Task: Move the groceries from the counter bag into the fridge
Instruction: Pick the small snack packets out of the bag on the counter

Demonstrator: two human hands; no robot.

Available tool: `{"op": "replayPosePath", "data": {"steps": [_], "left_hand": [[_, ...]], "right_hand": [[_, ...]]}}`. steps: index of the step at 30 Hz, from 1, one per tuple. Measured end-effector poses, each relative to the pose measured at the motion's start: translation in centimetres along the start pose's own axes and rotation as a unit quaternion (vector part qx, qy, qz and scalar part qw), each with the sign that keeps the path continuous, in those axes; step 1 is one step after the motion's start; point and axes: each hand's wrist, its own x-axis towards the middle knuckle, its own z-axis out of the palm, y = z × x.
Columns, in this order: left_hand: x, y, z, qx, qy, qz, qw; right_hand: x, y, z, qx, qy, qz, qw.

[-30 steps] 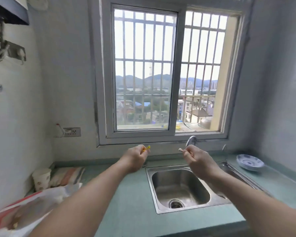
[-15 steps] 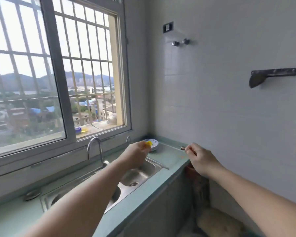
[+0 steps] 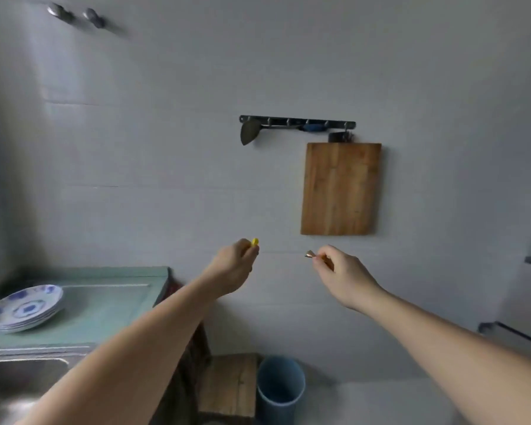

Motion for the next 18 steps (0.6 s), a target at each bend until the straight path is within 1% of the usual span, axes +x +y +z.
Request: {"op": "replayPosePath", "data": {"steps": [3, 7, 10, 15, 18], "left_hand": [[2.3, 2.6, 4.8, -0.023, -0.057, 0.046, 0.997], [4.3, 7.6, 10.2, -0.039, -0.130, 0.096, 0.986], [5.2, 11.1, 13.9, -0.031, -0.171, 0.111, 0.979], [6.9, 17.1, 20.4, -0.032, -0.193, 0.151, 0.969], [7.7, 20.9, 24.5, -0.027, -0.213, 0.192, 0.958]], "right_hand": [[-0.6, 3.6, -2.8, -0.017, 0.054, 0.045, 0.997], [-1.1, 8.5, -7.3, -0.030, 0.111, 0.085, 0.990], [-1.5, 11.7, -10.6, -0.034, 0.140, 0.107, 0.984], [-3.0, 17.0, -16.1, -0.029, 0.184, 0.120, 0.975], [-4.1, 20.2, -19.5, -0.028, 0.214, 0.150, 0.965]]}}
